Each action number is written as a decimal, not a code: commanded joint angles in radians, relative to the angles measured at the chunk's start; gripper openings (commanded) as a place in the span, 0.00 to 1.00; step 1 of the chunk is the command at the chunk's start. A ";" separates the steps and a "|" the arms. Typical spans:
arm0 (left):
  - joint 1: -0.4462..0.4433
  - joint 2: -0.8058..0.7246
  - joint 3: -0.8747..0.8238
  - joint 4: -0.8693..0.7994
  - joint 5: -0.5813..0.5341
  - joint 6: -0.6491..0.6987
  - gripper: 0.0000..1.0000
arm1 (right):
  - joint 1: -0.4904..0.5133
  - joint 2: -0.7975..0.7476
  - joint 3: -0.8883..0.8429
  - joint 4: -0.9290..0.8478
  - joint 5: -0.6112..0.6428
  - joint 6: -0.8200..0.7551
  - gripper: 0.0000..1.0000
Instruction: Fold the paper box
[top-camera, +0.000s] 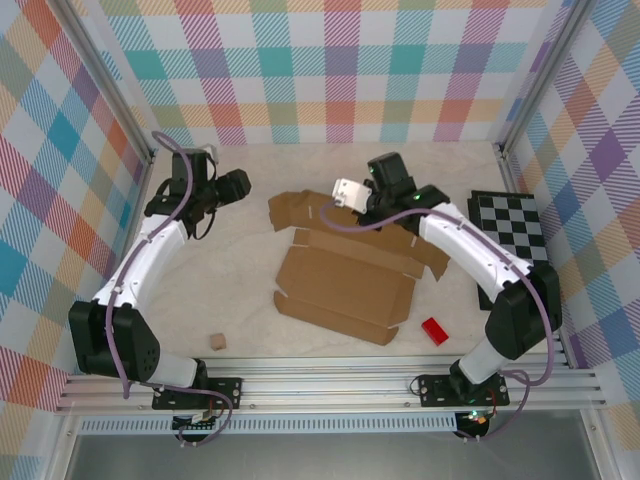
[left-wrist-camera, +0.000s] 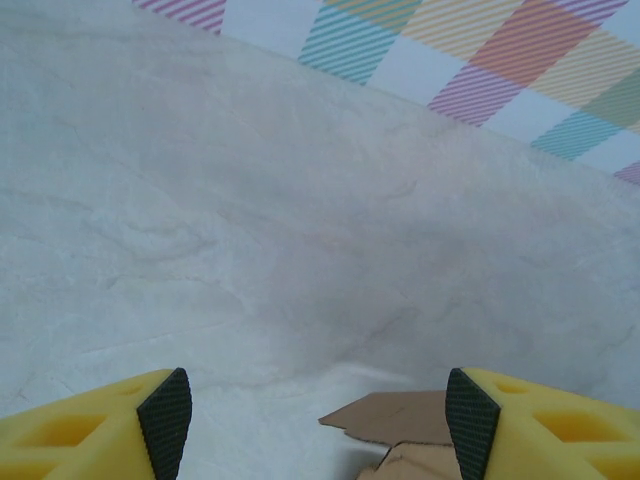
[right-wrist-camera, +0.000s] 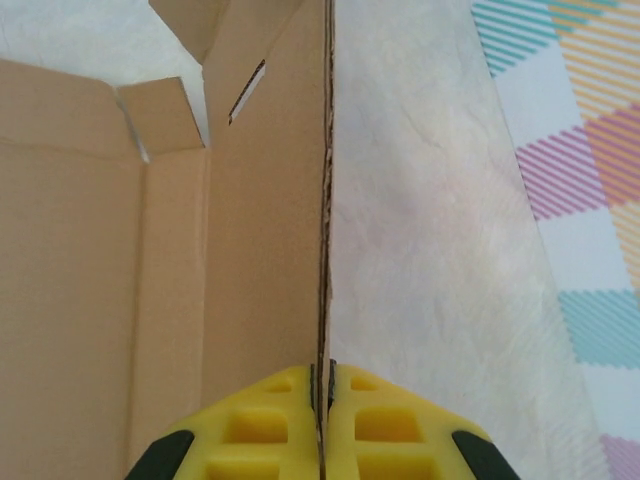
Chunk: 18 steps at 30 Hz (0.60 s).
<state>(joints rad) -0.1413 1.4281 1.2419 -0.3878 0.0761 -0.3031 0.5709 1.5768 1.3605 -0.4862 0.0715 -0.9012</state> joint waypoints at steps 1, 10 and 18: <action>0.001 0.017 -0.060 0.025 -0.013 -0.024 0.70 | 0.068 -0.037 -0.159 0.223 0.188 -0.178 0.00; 0.003 0.029 -0.113 0.067 0.013 -0.033 0.70 | 0.162 -0.068 -0.519 0.703 0.366 -0.412 0.00; 0.002 0.076 -0.092 0.050 0.097 -0.028 0.69 | 0.164 0.084 -0.612 1.017 0.413 -0.605 0.00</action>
<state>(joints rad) -0.1413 1.4837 1.1393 -0.3428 0.1234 -0.3248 0.7307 1.5661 0.8036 0.4847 0.4675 -1.3697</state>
